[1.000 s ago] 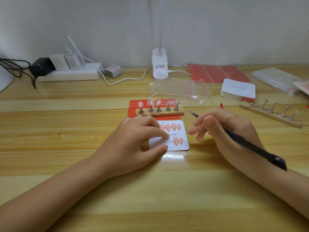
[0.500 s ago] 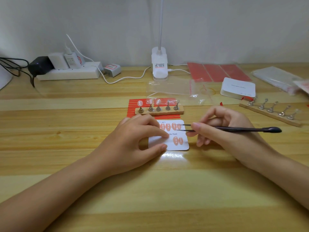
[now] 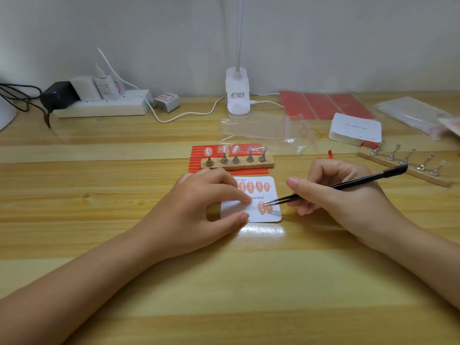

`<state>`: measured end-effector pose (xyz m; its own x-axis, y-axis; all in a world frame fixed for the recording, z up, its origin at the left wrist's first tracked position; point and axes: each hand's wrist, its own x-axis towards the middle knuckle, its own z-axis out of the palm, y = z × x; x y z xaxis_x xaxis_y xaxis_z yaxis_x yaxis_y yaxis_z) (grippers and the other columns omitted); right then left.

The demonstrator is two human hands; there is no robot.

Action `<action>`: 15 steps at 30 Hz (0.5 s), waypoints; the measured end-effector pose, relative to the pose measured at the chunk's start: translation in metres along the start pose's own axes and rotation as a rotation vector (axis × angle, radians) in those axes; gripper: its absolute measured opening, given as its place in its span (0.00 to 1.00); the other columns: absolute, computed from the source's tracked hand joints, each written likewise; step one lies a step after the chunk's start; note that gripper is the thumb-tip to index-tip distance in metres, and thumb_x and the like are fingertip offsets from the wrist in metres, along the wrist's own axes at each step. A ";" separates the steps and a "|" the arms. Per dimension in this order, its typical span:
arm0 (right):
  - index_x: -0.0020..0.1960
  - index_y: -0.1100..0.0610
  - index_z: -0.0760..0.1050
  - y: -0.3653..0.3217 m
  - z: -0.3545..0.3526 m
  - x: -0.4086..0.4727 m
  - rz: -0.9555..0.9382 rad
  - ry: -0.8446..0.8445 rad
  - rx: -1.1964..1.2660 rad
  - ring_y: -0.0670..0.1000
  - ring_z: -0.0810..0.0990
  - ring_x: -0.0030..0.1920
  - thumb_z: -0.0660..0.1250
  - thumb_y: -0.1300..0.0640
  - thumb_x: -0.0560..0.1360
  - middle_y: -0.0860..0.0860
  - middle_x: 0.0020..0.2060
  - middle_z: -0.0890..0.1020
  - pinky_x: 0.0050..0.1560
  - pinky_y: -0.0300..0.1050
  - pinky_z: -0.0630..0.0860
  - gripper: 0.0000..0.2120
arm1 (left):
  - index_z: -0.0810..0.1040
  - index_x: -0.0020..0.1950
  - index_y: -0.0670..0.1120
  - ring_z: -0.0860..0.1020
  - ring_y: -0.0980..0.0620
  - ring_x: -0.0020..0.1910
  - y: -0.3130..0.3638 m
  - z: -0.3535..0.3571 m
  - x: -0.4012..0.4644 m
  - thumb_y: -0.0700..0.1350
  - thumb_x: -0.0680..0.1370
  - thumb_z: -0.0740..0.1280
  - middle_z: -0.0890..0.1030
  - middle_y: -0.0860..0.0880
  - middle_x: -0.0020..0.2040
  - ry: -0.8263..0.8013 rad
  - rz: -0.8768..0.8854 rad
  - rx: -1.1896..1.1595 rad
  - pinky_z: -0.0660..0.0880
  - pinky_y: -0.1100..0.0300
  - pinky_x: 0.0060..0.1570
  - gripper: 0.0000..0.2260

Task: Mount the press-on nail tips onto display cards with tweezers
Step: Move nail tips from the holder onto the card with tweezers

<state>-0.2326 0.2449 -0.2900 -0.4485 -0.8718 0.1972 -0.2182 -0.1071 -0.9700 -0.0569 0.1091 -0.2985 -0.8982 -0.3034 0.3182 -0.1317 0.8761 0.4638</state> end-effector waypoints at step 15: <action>0.28 0.61 0.71 -0.002 -0.001 -0.003 -0.051 -0.025 -0.179 0.45 0.83 0.31 0.68 0.65 0.72 0.54 0.23 0.80 0.35 0.34 0.77 0.15 | 0.81 0.51 0.55 0.75 0.58 0.48 0.001 -0.001 0.000 0.59 0.72 0.62 0.76 0.58 0.47 0.017 0.003 0.029 0.69 0.51 0.50 0.15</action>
<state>-0.2314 0.2478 -0.2882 -0.4116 -0.8791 0.2401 -0.3925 -0.0668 -0.9173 -0.0564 0.1101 -0.2972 -0.8915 -0.3071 0.3331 -0.1415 0.8872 0.4391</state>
